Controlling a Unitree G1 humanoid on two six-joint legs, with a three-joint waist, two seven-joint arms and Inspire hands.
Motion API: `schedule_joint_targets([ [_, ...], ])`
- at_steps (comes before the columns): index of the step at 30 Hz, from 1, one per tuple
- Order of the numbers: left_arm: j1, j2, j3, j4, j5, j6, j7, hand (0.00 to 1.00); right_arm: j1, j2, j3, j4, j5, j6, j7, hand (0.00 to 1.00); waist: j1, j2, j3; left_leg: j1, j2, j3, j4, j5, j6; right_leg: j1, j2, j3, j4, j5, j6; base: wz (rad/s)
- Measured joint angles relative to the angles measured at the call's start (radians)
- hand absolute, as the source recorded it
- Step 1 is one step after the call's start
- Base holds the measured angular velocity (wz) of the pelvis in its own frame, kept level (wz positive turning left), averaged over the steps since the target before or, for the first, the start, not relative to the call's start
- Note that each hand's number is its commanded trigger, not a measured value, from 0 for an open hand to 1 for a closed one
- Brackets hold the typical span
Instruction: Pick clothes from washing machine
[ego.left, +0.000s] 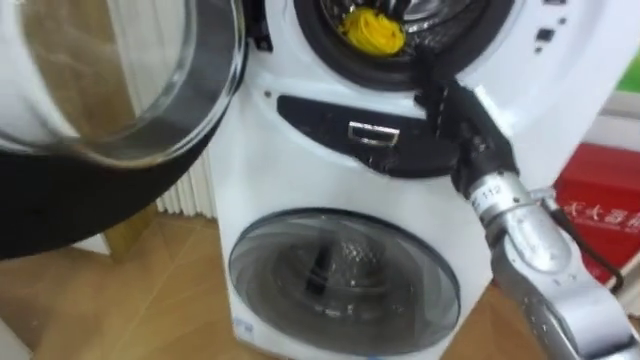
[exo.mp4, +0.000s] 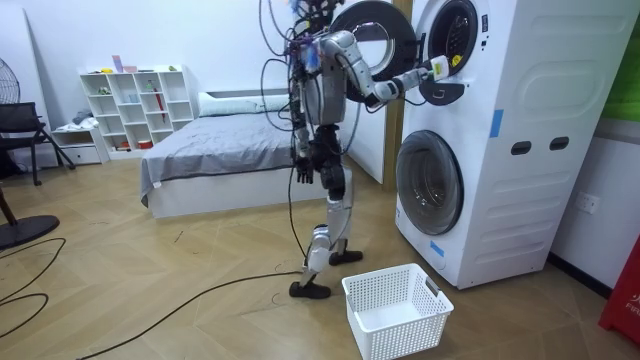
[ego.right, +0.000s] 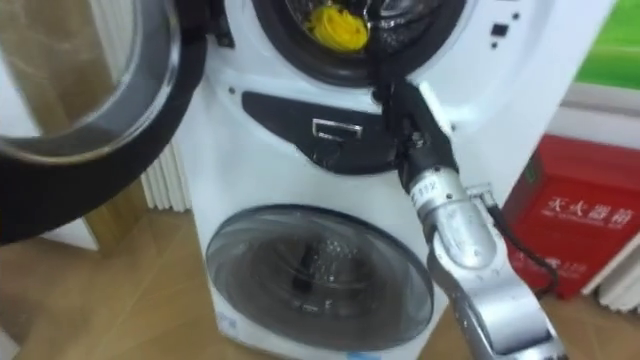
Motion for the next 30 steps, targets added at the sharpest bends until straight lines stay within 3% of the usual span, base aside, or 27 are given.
schedule_joint_targets([
  [2, -0.013, 0.005, 0.001, 0.0, -0.003, 0.011, 0.0, 0.0, 0.0, -0.019, -0.001, -0.011, -0.001, -0.007, 0.001, 0.0, -0.015, 0.011, 0.0071, 0.011, -0.011, 0.04, 0.022, -0.041, 0.008, 0.017, -0.025, 0.028, 0.02, -0.011, 0.028, -0.31],
  [3, -0.034, 0.013, 0.001, 0.0, -0.004, 0.013, 0.0, 0.0, 0.0, -0.032, -0.004, -0.011, -0.002, -0.016, -0.002, 0.0, -0.024, 0.012, 0.0073, 0.023, -0.029, 0.051, 0.012, -0.06, 0.017, 0.007, -0.048, 0.037, 0.062, -0.027, 0.055, -0.27],
  [5, -0.078, 0.02, 0.002, 0.0, -0.004, 0.013, 0.0, 0.0, 0.0, -0.037, -0.017, -0.013, -0.01, -0.031, -0.027, 0.0, -0.027, 0.008, 0.0089, 0.047, -0.054, 0.062, 0.005, -0.071, 0.032, -0.026, -0.09, 0.049, 0.163, -0.044, 0.086, -0.04],
  [8, -0.12, 0.02, 0.003, -0.005, -0.005, 0.014, 0.0, 0.0, 0.014, -0.035, -0.025, -0.025, -0.024, -0.055, -0.031, 0.0, -0.062, 0.003, 0.0134, 0.084, -0.085, 0.087, 0.002, -0.094, 0.064, -0.093, -0.15, 0.079, 0.349, -0.041, 0.102, -0.1],
  [9, -0.135, 0.021, 0.003, -0.013, -0.005, 0.016, 0.0, 0.0, 0.023, -0.033, -0.025, -0.027, -0.03, -0.063, -0.031, 0.0, -0.067, 0.005, 0.0132, 0.096, -0.093, 0.094, 0.01, -0.114, 0.069, -0.107, -0.151, 0.097, 0.391, -0.028, 0.112, -0.26],
  [11, -0.147, 0.033, -0.004, -0.026, -0.008, 0.011, 0.0, 0.0, 0.037, -0.027, -0.026, -0.026, -0.032, -0.063, -0.039, 0.0, -0.075, 0.006, 0.014, 0.121, -0.09, 0.089, 0.011, -0.142, 0.075, -0.125, -0.15, 0.108, 0.446, 0.009, 0.111, -0.22],
  [12, -0.153, 0.039, -0.01, -0.028, -0.008, 0.006, 0.0, 0.0, 0.05, -0.025, -0.026, -0.025, -0.03, -0.056, -0.047, 0.0, -0.078, 0.015, 0.0141, 0.138, -0.068, 0.082, 0.008, -0.154, 0.077, -0.144, -0.14, 0.111, 0.49, 0.056, 0.107, -0.19],
  [13, -0.154, 0.042, -0.012, -0.029, -0.009, 0.002, 0.0, 0.0, 0.056, -0.023, -0.027, -0.022, -0.03, -0.052, -0.05, 0.0, -0.081, 0.03, 0.0169, 0.145, -0.055, 0.076, 0.007, -0.162, 0.08, -0.154, -0.125, 0.119, 0.499, 0.052, 0.099, -0.29],
  [14, -0.153, 0.045, -0.012, -0.029, -0.01, -0.007, 0.0, 0.0, 0.057, -0.022, -0.027, -0.018, -0.035, -0.044, -0.048, 0.0, -0.075, 0.043, 0.0189, 0.152, -0.04, 0.056, -0.007, -0.163, 0.085, -0.19, -0.081, 0.149, 0.461, 0.006, 0.085, -0.42],
  [15, -0.149, 0.046, -0.009, -0.027, -0.002, -0.011, 0.0, 0.0, 0.055, -0.022, -0.026, -0.023, -0.06, -0.029, -0.032, 0.0, -0.073, 0.046, 0.0181, 0.157, -0.035, 0.044, -0.028, -0.15, 0.085, -0.237, -0.054, 0.151, 0.399, -0.019, 0.076, -0.39],
  [16, -0.15, 0.045, -0.006, -0.023, -0.002, -0.01, 0.0, 0.0, 0.055, -0.023, -0.026, -0.025, -0.074, -0.023, -0.027, 0.0, -0.077, 0.044, 0.0181, 0.159, -0.034, 0.038, -0.035, -0.143, 0.088, -0.255, -0.04, 0.152, 0.354, -0.022, 0.074, -0.09],
  [17, -0.146, 0.04, -0.009, -0.023, -0.002, -0.009, 0.0, 0.0, 0.055, -0.024, -0.028, -0.026, -0.086, -0.009, -0.032, 0.0, -0.08, 0.044, 0.0176, 0.162, -0.037, 0.031, -0.039, -0.134, 0.083, -0.276, -0.021, 0.154, 0.241, -0.012, 0.063, 0.22],
  [18, -0.132, 0.035, -0.014, -0.021, -0.003, -0.011, 0.0, 0.0, 0.056, -0.025, -0.028, -0.028, -0.083, 0.003, -0.041, 0.0, -0.083, 0.046, 0.0171, 0.168, -0.042, 0.024, -0.037, -0.134, 0.082, -0.28, -0.008, 0.164, 0.157, 0.066, 0.047, 0.3],
  [19, -0.118, 0.034, -0.018, -0.021, -0.004, -0.012, 0.0, 0.0, 0.056, -0.025, -0.027, -0.028, -0.079, 0.012, -0.043, 0.0, -0.085, 0.047, 0.0144, 0.171, -0.046, 0.017, -0.038, -0.134, 0.081, -0.275, -0.006, 0.165, 0.135, 0.102, 0.043, 0.27],
  [20, -0.1, 0.033, -0.031, -0.026, -0.004, -0.011, 0.0, 0.0, 0.056, -0.032, -0.028, -0.03, -0.066, 0.024, -0.049, 0.0, -0.084, 0.048, 0.0046, 0.179, -0.045, 0.009, -0.042, -0.132, 0.075, -0.257, -0.001, 0.155, 0.106, 0.117, 0.023, 0.18],
  [24, -0.034, 0.033, -0.032, -0.025, -0.003, 0.003, 0.0, 0.0, 0.056, -0.04, -0.028, -0.05, -0.038, 0.036, -0.045, 0.0, -0.085, 0.063, 0.0041, 0.178, -0.033, -0.003, -0.048, -0.127, 0.062, -0.236, 0.014, 0.138, 0.056, 0.151, 0.016, 0.09],
  [26, -0.011, 0.033, 0.004, -0.026, 0.0, 0.004, 0.0, 0.0, 0.056, -0.053, -0.029, -0.073, -0.005, 0.075, -0.025, 0.0, -0.088, 0.058, 0.0003, 0.188, -0.032, -0.009, -0.068, -0.116, 0.055, -0.227, 0.016, 0.13, 0.044, 0.156, 0.013, 0.09],
  [27, -0.007, 0.03, 0.028, -0.026, 0.011, 0.004, 0.0, 0.0, 0.056, -0.072, -0.029, -0.111, 0.007, 0.113, -0.012, 0.0, -0.087, 0.055, -0.0004, 0.186, -0.03, -0.009, -0.073, -0.112, 0.052, -0.231, 0.016, 0.124, 0.043, 0.158, 0.008, -0.03],
  [30, -0.004, 0.029, 0.074, -0.026, 0.018, 0.004, 0.0, 0.0, 0.043, -0.11, -0.029, -0.196, -0.01, 0.158, 0.02, 0.0, -0.08, 0.048, -0.0046, 0.185, -0.021, -0.007, -0.084, -0.108, 0.046, -0.221, 0.021, 0.106, 0.021, 0.167, -0.002, -0.03],
])
